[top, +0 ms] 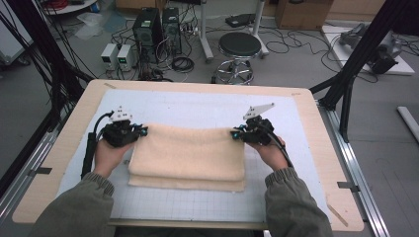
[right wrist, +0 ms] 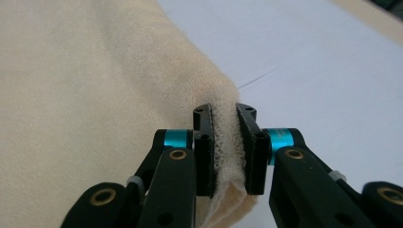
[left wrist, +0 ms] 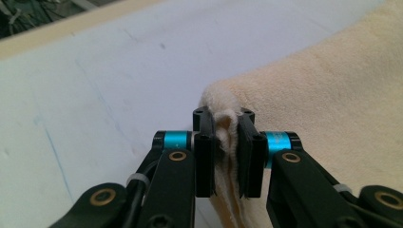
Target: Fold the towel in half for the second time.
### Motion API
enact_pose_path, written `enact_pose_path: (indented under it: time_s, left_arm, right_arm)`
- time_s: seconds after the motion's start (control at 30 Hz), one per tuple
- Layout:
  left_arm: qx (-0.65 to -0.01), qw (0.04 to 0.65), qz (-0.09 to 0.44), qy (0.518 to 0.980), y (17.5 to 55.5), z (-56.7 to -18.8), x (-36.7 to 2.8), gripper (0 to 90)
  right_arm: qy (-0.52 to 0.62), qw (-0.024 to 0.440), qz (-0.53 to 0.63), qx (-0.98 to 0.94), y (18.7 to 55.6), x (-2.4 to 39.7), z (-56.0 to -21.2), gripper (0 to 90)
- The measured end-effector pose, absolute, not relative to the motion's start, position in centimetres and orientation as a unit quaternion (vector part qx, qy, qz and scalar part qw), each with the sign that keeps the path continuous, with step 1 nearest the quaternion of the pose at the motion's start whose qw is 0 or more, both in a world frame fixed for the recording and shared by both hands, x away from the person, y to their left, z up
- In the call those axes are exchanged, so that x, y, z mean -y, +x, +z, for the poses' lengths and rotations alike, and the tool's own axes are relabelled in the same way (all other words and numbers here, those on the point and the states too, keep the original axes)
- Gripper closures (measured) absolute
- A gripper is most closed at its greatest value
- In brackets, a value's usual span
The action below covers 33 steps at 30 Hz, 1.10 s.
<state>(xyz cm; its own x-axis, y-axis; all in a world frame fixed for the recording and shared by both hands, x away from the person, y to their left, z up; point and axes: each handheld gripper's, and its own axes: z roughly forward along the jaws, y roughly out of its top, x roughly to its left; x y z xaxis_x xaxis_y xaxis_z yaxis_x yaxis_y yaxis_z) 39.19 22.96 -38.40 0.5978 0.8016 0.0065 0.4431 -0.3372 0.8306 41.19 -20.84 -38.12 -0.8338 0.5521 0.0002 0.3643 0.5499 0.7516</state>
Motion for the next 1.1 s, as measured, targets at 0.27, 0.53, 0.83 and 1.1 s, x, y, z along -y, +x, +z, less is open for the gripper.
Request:
enact_pose_path:
  time_s: [0.27,0.53,0.83,1.1]
  left_arm:
    - [-0.427,0.383,0.231,0.786,44.2,-38.6,-22.0,62.2]
    - [-0.42,0.393,0.2,0.793,42.1,-39.5,-23.9,47.1]
    - [-0.356,0.428,0.204,0.805,36.9,-39.3,-24.3,42.8]
    - [-0.326,0.425,0.21,0.818,33.5,-40.2,-24.4,38.0]
  right_arm:
    - [0.317,0.146,0.37,-0.861,46.4,20.9,-39.3,62.0]
    - [0.337,0.117,0.388,-0.85,45.1,21.3,-39.8,39.4]
    - [0.291,0.131,0.397,-0.861,40.2,21.4,-39.0,30.0]
    - [0.271,0.129,0.378,-0.876,37.2,22.0,-39.2,26.8]
